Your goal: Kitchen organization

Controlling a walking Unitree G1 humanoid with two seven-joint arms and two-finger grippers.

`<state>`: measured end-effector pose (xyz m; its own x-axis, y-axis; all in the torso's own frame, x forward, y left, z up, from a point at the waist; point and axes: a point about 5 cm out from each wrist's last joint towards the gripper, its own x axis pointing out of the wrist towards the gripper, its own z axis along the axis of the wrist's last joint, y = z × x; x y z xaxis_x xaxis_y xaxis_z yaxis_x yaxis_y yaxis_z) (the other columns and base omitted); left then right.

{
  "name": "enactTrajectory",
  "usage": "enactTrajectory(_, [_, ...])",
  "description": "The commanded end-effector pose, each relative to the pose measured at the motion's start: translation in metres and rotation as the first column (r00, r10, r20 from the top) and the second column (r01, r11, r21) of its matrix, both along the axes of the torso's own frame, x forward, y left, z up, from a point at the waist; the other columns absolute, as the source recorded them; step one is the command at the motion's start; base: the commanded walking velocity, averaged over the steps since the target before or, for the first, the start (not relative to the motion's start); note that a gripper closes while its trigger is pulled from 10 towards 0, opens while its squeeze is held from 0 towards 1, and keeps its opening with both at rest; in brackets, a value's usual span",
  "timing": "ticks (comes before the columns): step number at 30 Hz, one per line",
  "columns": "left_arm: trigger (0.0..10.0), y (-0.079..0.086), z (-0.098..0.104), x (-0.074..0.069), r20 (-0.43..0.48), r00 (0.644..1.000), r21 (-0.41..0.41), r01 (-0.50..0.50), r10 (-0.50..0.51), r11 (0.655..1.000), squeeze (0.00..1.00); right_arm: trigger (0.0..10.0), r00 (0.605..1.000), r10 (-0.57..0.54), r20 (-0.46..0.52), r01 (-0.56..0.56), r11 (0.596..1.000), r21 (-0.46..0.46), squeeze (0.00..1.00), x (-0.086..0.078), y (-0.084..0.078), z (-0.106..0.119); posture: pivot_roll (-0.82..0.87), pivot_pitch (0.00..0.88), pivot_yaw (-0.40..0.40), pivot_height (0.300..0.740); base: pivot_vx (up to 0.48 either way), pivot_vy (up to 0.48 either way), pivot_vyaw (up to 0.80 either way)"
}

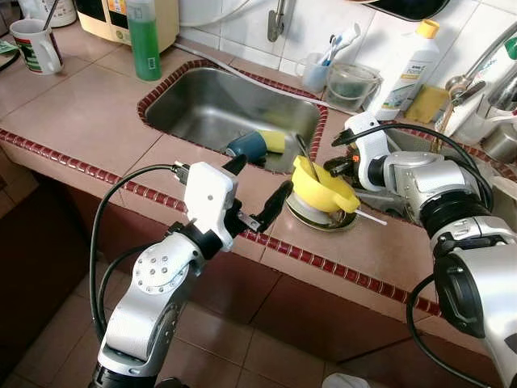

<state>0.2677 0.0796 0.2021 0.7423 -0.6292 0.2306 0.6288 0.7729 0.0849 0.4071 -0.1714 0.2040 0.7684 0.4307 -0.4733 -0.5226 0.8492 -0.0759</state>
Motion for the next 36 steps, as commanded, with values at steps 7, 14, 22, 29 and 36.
enactTrajectory(7, [10.0, -0.006, 0.003, -0.003, 0.016, 1.000, -0.011, 0.020, -0.020, 1.000, 0.00, 0.0, 1.000, 0.006, 0.000, -0.006, 1.000, 0.013, 0.00, 0.001, -0.002, 0.009, 0.08, 0.118, -0.189, 0.740, 0.000, 0.000, 0.00])
enactTrajectory(14, [10.0, -0.007, 0.003, -0.003, 0.017, 1.000, -0.014, 0.022, -0.022, 1.000, 0.00, 0.0, 0.999, 0.019, 0.033, -0.020, 0.999, 0.036, 0.00, 0.003, -0.004, 0.024, 0.08, 0.106, -0.192, 0.740, 0.000, 0.000, 0.00])
enactTrajectory(22, [10.0, -0.009, 0.002, -0.002, 0.018, 0.999, -0.015, 0.030, -0.030, 0.999, 0.00, 1.7, 0.997, 0.031, 0.069, -0.035, 0.998, 0.060, 0.00, 0.004, -0.007, 0.043, 0.07, 0.099, -0.187, 0.740, 0.000, 0.000, 0.00])
enactTrajectory(29, [10.0, -0.009, 0.003, 0.000, 0.024, 0.999, -0.013, 0.030, -0.030, 0.999, 0.00, 10.0, 0.996, 0.059, 0.074, -0.065, 0.994, 0.083, 1.00, 0.004, -0.009, 0.049, 0.07, 0.093, -0.183, 0.740, 0.000, 0.000, 0.00])
enactTrajectory(36, [10.0, -0.006, 0.005, 0.004, 0.032, 0.999, -0.013, 0.015, -0.015, 1.000, 0.00, 10.0, 0.989, 0.064, 0.133, -0.079, 0.991, 0.109, 1.00, 0.004, -0.012, 0.067, 0.08, 0.075, -0.181, 0.740, 0.000, 0.000, 0.00])
